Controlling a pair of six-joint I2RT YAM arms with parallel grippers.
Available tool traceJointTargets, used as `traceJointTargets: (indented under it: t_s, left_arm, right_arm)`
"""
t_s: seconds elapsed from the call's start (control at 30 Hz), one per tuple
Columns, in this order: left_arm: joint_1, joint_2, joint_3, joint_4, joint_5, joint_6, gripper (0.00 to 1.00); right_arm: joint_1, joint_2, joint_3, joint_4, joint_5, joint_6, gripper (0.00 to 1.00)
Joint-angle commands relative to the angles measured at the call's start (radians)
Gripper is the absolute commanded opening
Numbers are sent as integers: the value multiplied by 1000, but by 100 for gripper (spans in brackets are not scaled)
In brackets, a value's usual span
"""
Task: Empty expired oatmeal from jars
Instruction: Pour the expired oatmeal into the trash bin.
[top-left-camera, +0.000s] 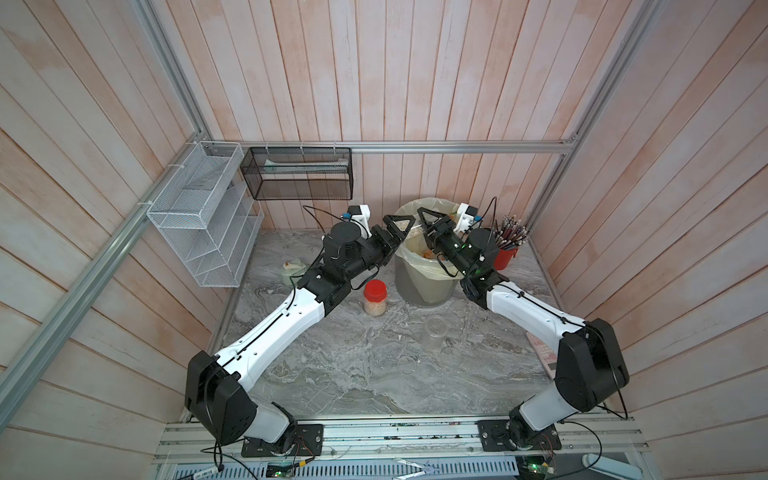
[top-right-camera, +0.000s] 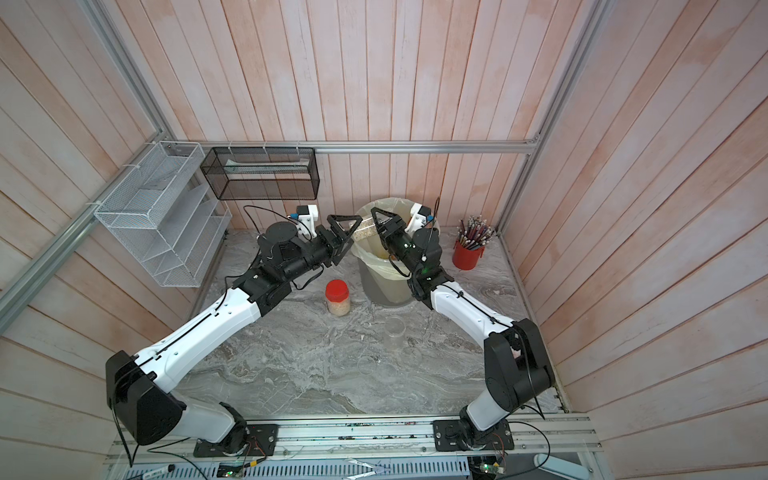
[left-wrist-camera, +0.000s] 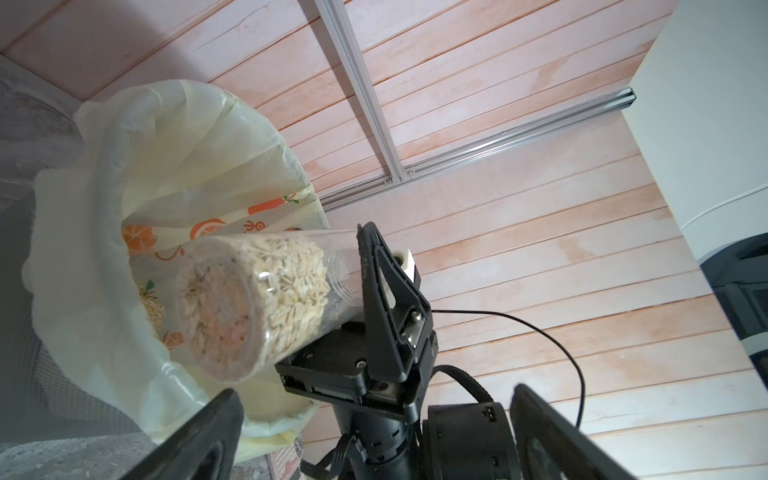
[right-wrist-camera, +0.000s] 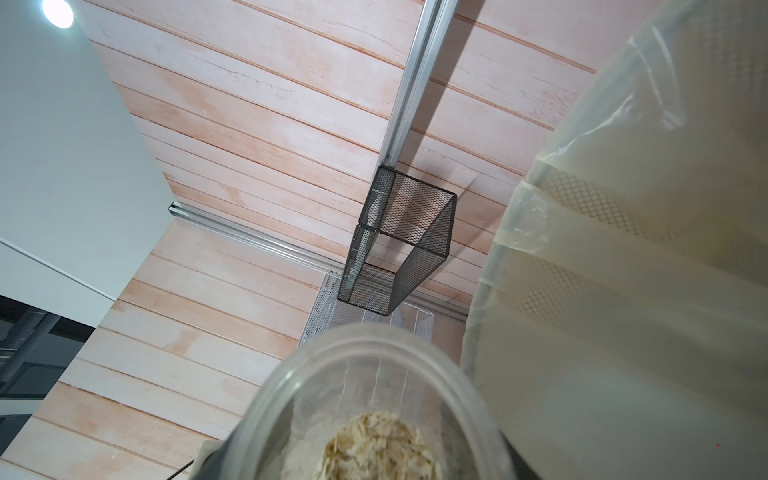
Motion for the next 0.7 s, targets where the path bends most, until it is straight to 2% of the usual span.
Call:
traceJointTargets:
  t_s: [0.0,0.2,0.67]
  left_arm:
    - [1,16,-26,51,-29,-113,100]
    - [-3,26,-42,78,-46,-236,100]
    - [-5,104,55,92,-118,-343,99]
  right_arm:
    - [7,-29,-8,100,22,23,26]
    - [10,-34,-13,125,29,8,26]
    - [37,-31,-43,215,72,-34,25]
